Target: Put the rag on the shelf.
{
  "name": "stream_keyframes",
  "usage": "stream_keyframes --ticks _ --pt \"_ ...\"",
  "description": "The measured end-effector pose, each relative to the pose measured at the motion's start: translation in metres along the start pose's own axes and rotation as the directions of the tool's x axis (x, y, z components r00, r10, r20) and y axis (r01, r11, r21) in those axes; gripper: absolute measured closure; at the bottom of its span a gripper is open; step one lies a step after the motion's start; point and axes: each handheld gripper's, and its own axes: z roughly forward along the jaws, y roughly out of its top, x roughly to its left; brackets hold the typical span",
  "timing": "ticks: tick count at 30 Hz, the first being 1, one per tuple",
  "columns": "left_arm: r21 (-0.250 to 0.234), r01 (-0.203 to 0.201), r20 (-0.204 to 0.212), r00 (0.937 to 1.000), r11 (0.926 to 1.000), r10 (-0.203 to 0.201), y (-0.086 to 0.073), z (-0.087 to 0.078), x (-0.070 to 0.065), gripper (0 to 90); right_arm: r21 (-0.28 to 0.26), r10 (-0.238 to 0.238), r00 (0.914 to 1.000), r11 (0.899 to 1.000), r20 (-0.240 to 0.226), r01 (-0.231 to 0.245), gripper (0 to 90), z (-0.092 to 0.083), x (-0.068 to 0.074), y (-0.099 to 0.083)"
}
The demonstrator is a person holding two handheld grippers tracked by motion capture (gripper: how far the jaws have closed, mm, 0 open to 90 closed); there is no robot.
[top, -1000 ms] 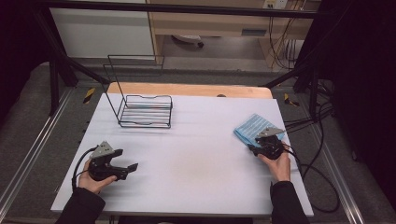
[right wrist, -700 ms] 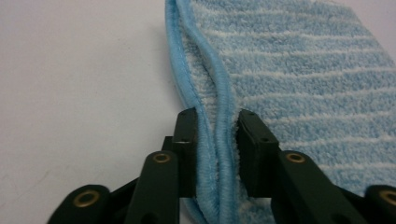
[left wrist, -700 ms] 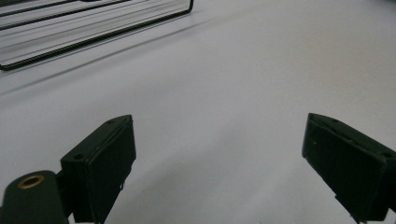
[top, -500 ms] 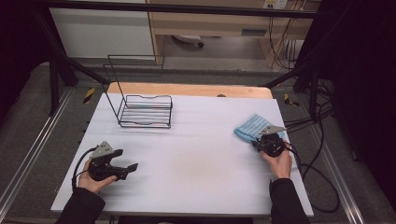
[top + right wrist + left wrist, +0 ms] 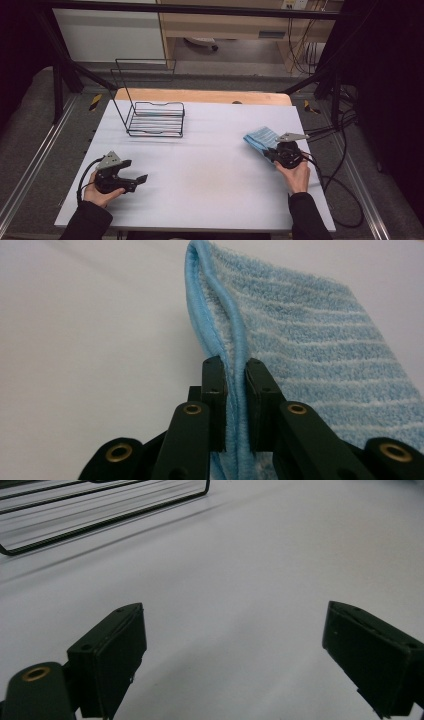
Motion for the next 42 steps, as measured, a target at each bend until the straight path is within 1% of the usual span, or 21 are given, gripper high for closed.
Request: stream_keyframes --ticks 2,4,5,7,11,16,19,21,25,27,28,30,35,38,40,41,42 --pt "0.0 0.002 -0.002 1.0 1.0 -0.002 0.0 0.0 0.0 10.6 -0.002 0.015 0.9993 1.0 -0.034 -0.015 81.4 0.0 0.01 0.002" --pt "0.001 0.003 -0.006 1.0 1.0 -0.003 0.0 0.0 0.0 10.6 0.005 0.014 0.9987 1.0 -0.05 -0.014 81.3 0.001 0.022 0.003" --pt "0.001 0.004 -0.007 1.0 1.0 -0.004 0.0 0.0 0.0 10.6 0.009 0.024 0.9978 1.0 -0.062 -0.023 81.3 0.002 0.028 0.004" --pt "0.002 0.004 -0.009 1.0 1.0 -0.004 0.0 0.0 0.0 10.6 0.018 0.015 0.9968 1.0 -0.078 -0.013 81.3 0.003 0.039 0.004" --pt "-0.003 0.007 -0.016 0.9998 1.0 -0.007 0.0 -0.001 0.001 10.6 0.021 0.029 0.9924 0.999 -0.119 -0.026 81.3 0.006 0.06 0.006" --pt "-0.001 0.005 -0.021 0.9998 1.0 -0.005 0.0 -0.001 0.001 10.3 0.026 0.033 0.9808 0.999 -0.192 -0.029 81.3 0.013 0.087 0.01" --pt "-0.001 0.002 -0.024 0.9997 1.0 -0.002 0.0 -0.001 0.001 9.8 0.037 0.046 0.9709 0.999 -0.235 -0.038 81.2 0.019 0.103 0.012" --pt "-0.001 0.002 -0.026 0.9996 1.0 -0.002 0.001 -0.001 0.001 9.6 0.041 0.046 0.9652 0.998 -0.258 -0.037 81.2 0.023 0.113 0.014" --pt "0.0 0.003 -0.029 0.9996 1.0 -0.003 0.001 -0.001 0.001 9.4 0.053 0.045 0.9571 0.998 -0.286 -0.031 81.1 0.033 0.133 0.019" --pt "-0.003 0.006 -0.029 0.9996 1.0 -0.006 0.001 -0.001 0.001 9.3 0.059 0.055 0.9521 0.998 -0.301 -0.039 81.1 0.038 0.142 0.021" --pt "-0.005 0.005 -0.031 0.9995 1.0 -0.005 0.001 -0.002 0.001 9.3 0.06 0.053 0.9523 0.997 -0.3 -0.037 81.1 0.041 0.146 0.023" --pt "-0.005 0.005 -0.031 0.9995 1.0 -0.005 0.001 -0.002 0.001 9.3 0.063 0.058 0.9499 0.997 -0.307 -0.041 81.0 0.047 0.154 0.025" --pt "-0.003 0.005 -0.032 0.9995 1.0 -0.005 0.001 -0.002 0.002 9.3 0.066 0.04 0.9445 0.998 -0.326 -0.02 80.7 0.061 0.175 0.029" --pt "-0.004 0.004 -0.032 0.9995 1.0 -0.004 0.001 -0.003 0.002 9.3 0.068 0.019 0.9464 0.998 -0.322 0.003 80.0 0.071 0.187 0.03" --pt "-0.006 0.004 -0.033 0.9995 1.0 -0.004 0.001 -0.003 0.002 9.3 0.08 0.004 0.9476 0.997 -0.319 0.023 78.5 0.077 0.192 0.029" --pt "-0.006 0.004 -0.033 0.9995 1.0 -0.004 0.001 -0.003 0.002 9.3 0.08 0.004 0.9476 0.997 -0.319 0.023 78.5 0.077 0.192 0.029" --pt "-0.008 0.006 -0.033 0.9994 0.9999 -0.007 0.001 -0.003 0.002 9.3 0.077 -0.005 0.9468 0.997 -0.322 0.032 76.5 0.08 0.195 0.028"
